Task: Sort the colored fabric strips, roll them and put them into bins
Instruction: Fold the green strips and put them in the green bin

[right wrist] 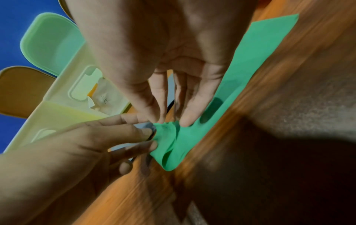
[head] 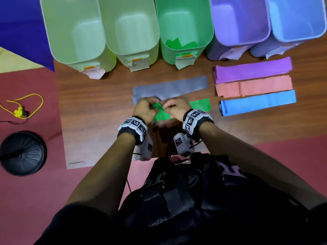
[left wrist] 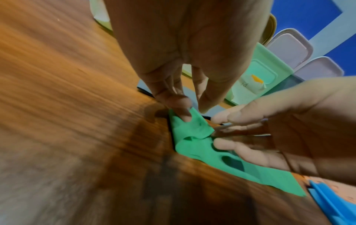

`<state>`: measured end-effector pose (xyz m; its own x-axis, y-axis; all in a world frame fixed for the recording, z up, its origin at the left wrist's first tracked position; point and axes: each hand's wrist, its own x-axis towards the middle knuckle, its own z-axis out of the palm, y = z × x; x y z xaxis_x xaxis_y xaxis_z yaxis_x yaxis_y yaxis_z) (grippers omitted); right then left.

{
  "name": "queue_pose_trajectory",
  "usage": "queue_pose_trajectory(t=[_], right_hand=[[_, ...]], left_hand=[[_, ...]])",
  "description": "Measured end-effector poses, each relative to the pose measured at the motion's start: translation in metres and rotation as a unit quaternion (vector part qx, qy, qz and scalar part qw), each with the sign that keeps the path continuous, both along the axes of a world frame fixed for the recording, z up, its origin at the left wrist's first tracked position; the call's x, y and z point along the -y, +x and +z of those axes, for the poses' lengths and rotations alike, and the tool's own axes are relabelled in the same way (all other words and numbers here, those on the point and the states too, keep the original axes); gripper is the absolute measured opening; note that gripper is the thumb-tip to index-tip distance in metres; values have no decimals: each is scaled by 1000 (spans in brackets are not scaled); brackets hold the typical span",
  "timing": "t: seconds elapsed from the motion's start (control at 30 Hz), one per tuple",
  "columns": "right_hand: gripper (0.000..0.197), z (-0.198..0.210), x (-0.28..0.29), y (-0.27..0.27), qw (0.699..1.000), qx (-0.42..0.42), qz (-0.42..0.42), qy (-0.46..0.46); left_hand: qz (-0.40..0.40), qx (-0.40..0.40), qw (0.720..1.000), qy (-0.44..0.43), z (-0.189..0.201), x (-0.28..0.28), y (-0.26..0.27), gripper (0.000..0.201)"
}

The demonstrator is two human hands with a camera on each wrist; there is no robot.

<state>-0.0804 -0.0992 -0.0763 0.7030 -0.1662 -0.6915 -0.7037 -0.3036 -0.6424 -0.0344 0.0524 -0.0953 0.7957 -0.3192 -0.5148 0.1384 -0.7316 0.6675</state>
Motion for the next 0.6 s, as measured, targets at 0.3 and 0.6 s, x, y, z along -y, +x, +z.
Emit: queue_pose_trajectory(t=[0.3,0.6], right_hand=[[17,-14,-11,-2,1000,-11,-5,7],[14,-4,-2,-1,998,29,-40,33]], left_hand=[[-37,-29,999,22,-8,2,6,35],[-22,-1,1000,7,-7,3,8,13]])
